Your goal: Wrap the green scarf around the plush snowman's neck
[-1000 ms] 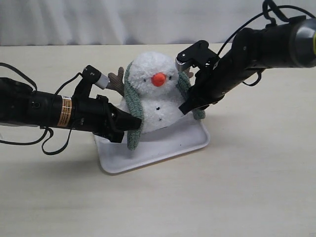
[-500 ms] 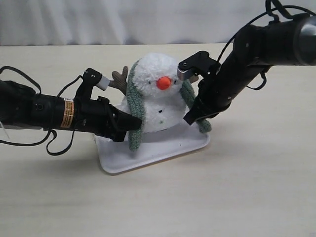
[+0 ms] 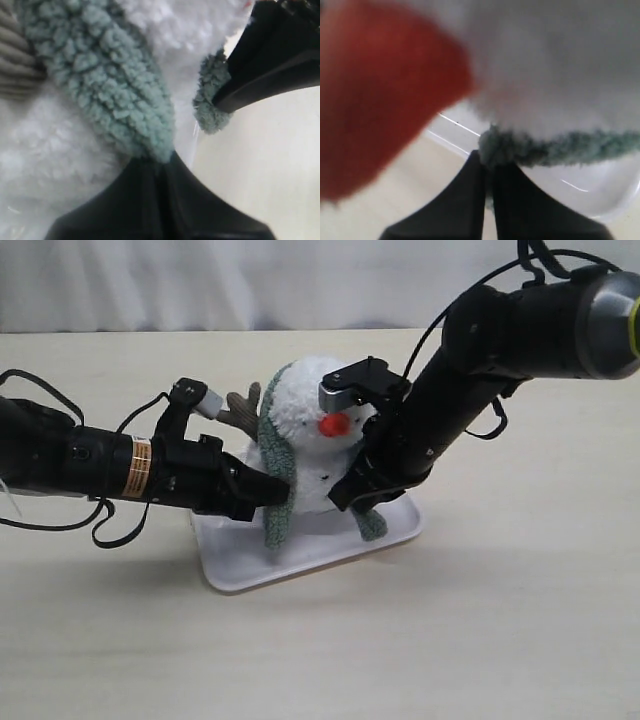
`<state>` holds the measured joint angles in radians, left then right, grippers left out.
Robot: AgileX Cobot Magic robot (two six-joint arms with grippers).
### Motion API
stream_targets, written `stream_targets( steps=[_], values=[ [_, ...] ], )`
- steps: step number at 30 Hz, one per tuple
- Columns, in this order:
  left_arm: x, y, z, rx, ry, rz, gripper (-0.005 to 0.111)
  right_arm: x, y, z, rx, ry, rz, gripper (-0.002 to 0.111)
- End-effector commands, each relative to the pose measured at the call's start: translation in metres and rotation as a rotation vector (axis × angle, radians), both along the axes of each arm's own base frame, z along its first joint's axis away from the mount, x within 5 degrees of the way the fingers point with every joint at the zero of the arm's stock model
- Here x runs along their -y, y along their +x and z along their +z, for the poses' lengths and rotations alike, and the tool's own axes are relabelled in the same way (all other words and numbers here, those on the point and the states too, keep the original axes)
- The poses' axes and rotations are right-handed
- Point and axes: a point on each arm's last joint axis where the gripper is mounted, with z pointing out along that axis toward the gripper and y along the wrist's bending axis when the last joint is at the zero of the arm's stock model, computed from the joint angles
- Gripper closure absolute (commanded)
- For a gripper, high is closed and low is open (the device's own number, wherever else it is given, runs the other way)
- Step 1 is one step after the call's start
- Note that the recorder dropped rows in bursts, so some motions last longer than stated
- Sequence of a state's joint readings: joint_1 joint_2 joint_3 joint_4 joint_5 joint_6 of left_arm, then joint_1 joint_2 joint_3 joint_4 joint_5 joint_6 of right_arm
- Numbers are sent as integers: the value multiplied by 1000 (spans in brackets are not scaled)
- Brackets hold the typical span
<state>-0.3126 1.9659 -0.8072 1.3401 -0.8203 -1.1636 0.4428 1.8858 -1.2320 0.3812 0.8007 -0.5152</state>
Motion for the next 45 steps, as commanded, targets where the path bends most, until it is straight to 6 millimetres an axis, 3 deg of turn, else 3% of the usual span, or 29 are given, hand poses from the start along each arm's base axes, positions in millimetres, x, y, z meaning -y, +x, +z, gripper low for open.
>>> stream_targets(
  steps=[1,10,17,25,28,32,35,45],
  values=[
    [1,-4,-2,-79,4,-15,107,-8,-2,4,8,49,-16,104],
    [13,-8,-19,-125,67,-52,107,-11,0,6,26,87,-21,104],
    [29,-12,-17,-123,30,-91,107,-13,-2,6,15,118,-9,104],
    [31,-9,-15,-116,0,-62,107,-13,-3,6,-4,117,0,103],
    [34,-12,-10,-103,-52,-99,100,-13,-5,6,-20,113,18,92],
    [33,-11,-11,-100,-43,-98,77,-13,-6,6,-26,113,17,75],
    [29,-8,-17,-94,30,-61,66,-13,-8,9,-34,114,23,64],
    [28,-7,-19,-90,56,-46,62,-6,-25,42,-41,114,88,52]
  ],
)
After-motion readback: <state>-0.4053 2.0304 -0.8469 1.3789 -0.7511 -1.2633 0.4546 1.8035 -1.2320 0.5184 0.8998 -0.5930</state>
